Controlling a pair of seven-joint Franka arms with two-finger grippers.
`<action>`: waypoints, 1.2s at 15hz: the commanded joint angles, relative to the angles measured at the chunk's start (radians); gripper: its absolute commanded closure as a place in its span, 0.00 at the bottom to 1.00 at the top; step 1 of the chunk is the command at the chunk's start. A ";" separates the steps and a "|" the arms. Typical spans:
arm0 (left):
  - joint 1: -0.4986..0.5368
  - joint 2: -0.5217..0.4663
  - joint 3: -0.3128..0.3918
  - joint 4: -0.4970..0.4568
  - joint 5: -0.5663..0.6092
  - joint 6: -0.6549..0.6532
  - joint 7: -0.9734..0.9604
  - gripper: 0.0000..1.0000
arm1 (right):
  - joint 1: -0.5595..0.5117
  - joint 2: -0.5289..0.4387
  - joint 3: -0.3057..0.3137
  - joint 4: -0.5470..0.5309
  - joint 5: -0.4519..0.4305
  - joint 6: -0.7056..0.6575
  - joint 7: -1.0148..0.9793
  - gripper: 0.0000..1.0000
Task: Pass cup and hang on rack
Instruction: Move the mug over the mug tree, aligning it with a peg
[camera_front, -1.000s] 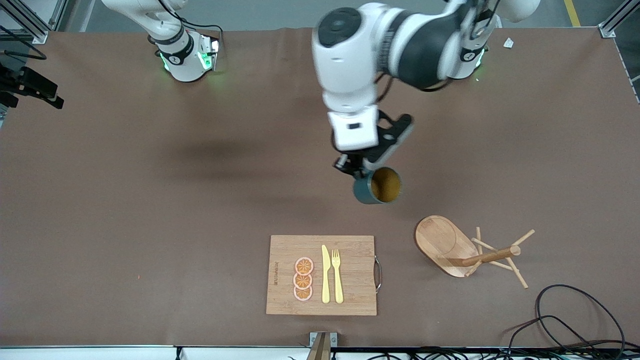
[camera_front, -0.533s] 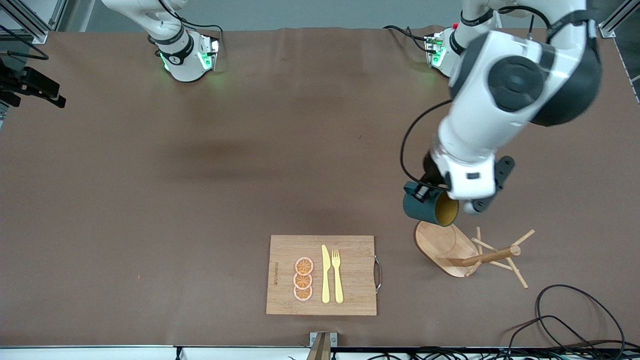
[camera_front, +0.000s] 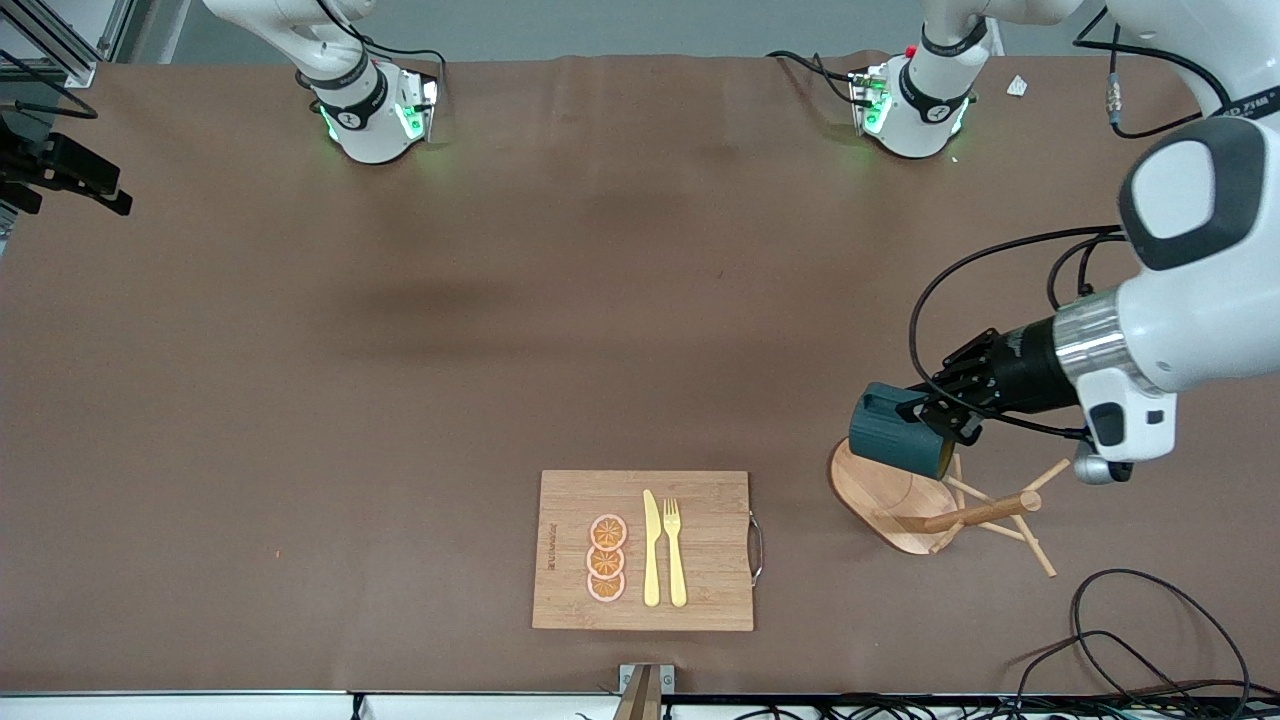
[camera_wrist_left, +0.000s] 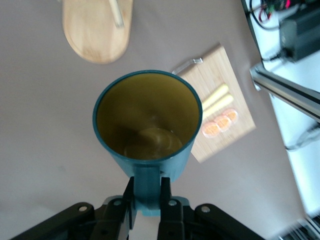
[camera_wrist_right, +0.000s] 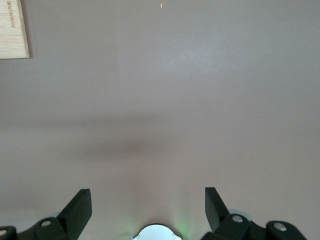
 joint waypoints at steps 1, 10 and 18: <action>0.074 0.022 -0.009 -0.019 -0.181 -0.050 0.030 0.98 | -0.020 -0.026 0.011 -0.022 0.015 0.001 -0.014 0.00; 0.217 0.157 -0.009 -0.021 -0.436 -0.173 0.124 0.97 | -0.020 -0.026 0.011 -0.019 0.015 -0.007 -0.015 0.00; 0.261 0.212 -0.008 -0.019 -0.484 -0.176 0.135 0.96 | -0.020 -0.026 0.013 -0.019 0.015 -0.004 -0.015 0.00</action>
